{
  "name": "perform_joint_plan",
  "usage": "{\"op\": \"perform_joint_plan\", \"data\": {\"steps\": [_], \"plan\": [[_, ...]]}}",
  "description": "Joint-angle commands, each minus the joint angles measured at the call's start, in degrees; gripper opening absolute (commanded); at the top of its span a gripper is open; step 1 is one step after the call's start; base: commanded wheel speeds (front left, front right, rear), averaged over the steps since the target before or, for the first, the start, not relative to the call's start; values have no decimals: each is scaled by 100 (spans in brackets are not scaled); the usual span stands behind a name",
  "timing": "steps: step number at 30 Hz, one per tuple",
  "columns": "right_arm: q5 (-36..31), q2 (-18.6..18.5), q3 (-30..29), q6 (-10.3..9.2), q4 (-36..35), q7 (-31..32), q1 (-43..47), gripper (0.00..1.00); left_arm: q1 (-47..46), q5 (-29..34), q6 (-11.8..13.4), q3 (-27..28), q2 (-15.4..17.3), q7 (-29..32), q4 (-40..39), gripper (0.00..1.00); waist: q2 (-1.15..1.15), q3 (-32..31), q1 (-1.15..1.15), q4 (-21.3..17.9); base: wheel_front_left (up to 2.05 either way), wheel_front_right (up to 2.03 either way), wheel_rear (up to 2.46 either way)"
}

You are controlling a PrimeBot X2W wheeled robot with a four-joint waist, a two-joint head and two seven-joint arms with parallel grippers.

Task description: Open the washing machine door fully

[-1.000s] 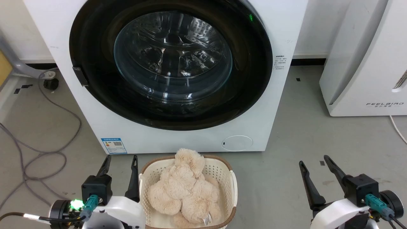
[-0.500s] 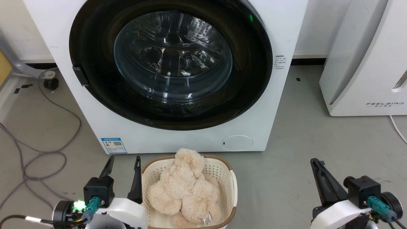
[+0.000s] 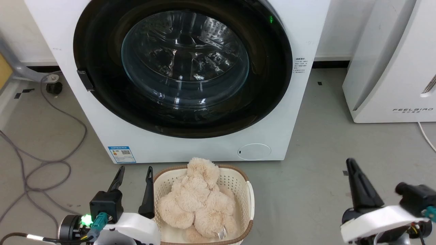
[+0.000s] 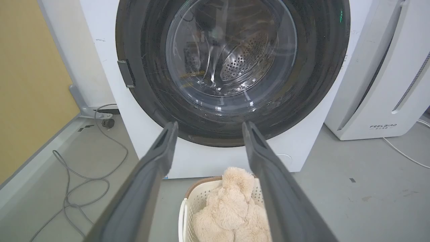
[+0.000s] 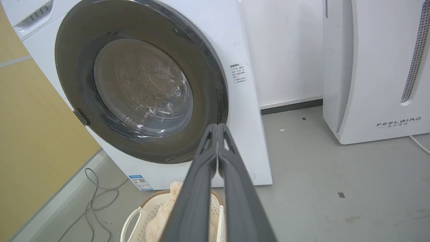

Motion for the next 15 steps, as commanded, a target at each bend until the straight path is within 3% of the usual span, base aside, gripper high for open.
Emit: {"op": "perform_joint_plan", "data": {"steps": [1, 15], "plan": [[368, 1, -53, 2, 30, -76, -203, 0, -113, -49, -4, -30, 4, -70, 25, 100, 0, 20, 0, 1, 0, 0, 0], [2036, -72, -303, 2, 514, -65, -1213, 0, -290, -175, -3, -55, 4, -225, -34, 100, 0, 298, 0, -27, 0, 0, 0]]}}
